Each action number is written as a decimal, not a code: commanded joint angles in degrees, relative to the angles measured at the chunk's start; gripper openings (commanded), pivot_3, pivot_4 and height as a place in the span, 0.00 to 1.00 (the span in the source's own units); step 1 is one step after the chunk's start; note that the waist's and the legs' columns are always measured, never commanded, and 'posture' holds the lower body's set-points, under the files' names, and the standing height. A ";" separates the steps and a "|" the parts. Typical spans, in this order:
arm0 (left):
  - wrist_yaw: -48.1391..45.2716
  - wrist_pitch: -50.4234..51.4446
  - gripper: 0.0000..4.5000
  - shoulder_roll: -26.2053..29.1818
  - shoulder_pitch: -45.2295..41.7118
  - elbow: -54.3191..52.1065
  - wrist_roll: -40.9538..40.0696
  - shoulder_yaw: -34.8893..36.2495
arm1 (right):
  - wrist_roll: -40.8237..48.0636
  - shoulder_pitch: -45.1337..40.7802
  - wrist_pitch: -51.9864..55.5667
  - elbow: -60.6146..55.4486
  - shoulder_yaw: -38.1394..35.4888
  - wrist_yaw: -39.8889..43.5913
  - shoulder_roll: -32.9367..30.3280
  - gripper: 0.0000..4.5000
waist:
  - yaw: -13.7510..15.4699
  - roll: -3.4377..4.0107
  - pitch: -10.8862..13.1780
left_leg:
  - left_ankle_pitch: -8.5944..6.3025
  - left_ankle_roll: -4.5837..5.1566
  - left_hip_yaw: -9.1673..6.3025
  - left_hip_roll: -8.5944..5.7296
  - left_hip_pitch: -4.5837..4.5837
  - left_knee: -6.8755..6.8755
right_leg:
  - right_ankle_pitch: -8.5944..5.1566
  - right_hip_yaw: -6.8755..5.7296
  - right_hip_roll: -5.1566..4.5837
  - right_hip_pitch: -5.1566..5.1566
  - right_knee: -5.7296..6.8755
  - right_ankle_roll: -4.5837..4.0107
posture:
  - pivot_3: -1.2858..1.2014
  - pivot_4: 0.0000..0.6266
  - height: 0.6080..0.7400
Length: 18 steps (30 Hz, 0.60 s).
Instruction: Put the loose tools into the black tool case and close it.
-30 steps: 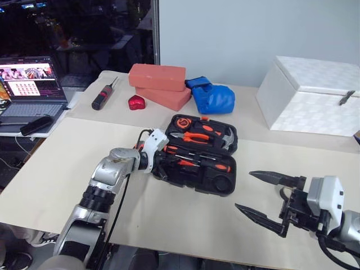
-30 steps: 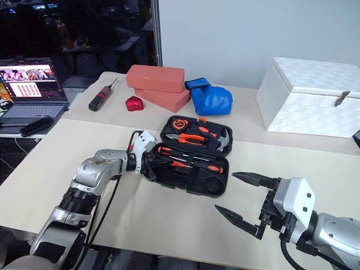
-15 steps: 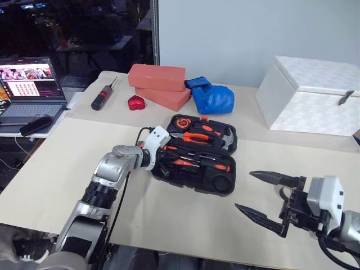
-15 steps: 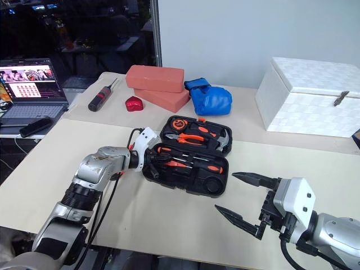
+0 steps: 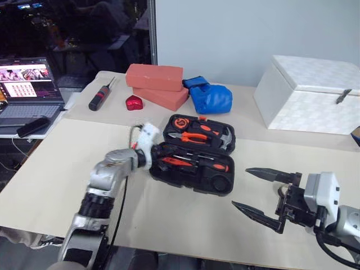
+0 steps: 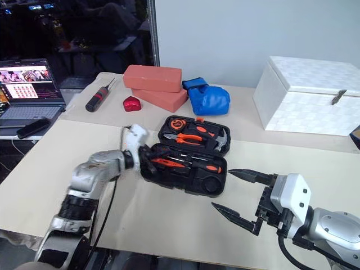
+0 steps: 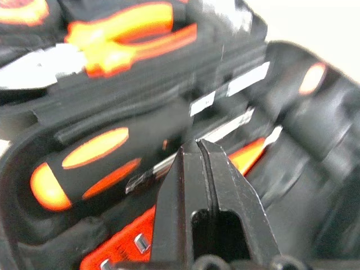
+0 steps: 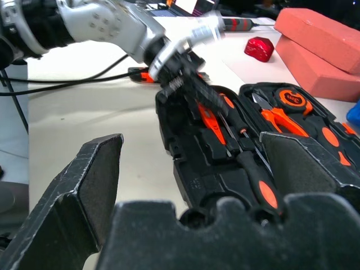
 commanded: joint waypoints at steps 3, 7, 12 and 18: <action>10.58 10.04 0.58 6.35 7.35 -15.74 -0.49 11.76 | 0.05 -3.33 -2.04 2.53 2.19 1.82 -0.26 1.00 | -0.62 0.02 -0.01 | 0.00 0.00 0.02 -0.02 0.04 -0.03 | -0.02 0.02 -0.02 0.05 -0.03 0.03 | 0.52 0.24 1.00; 16.01 17.65 0.93 7.70 12.37 -19.73 0.96 11.13 | -0.60 -6.33 -2.73 5.16 4.40 3.11 -0.33 1.00 | 0.03 -0.03 0.01 | -0.05 -0.08 0.03 -0.08 0.03 0.00 | -0.01 0.02 -0.08 0.07 -0.04 0.04 | 0.52 0.24 1.00; 20.24 19.39 0.99 7.00 16.77 -19.72 3.55 7.13 | -0.90 -9.13 -3.08 7.22 5.74 4.33 -0.71 1.00 | 0.38 -0.06 0.03 | -0.26 -0.42 0.03 -0.12 0.05 0.00 | 0.00 0.01 -0.12 0.07 -0.07 0.02 | 0.52 0.24 1.00; 19.80 13.30 0.57 5.81 19.08 -16.90 3.00 7.88 | -0.80 -10.44 -2.85 8.12 5.10 5.76 -1.59 1.00 | 0.53 -0.03 0.01 | -0.25 -0.41 0.03 -0.10 0.05 -0.02 | 0.01 0.01 -0.10 0.05 -0.06 0.00 | 0.52 0.24 1.00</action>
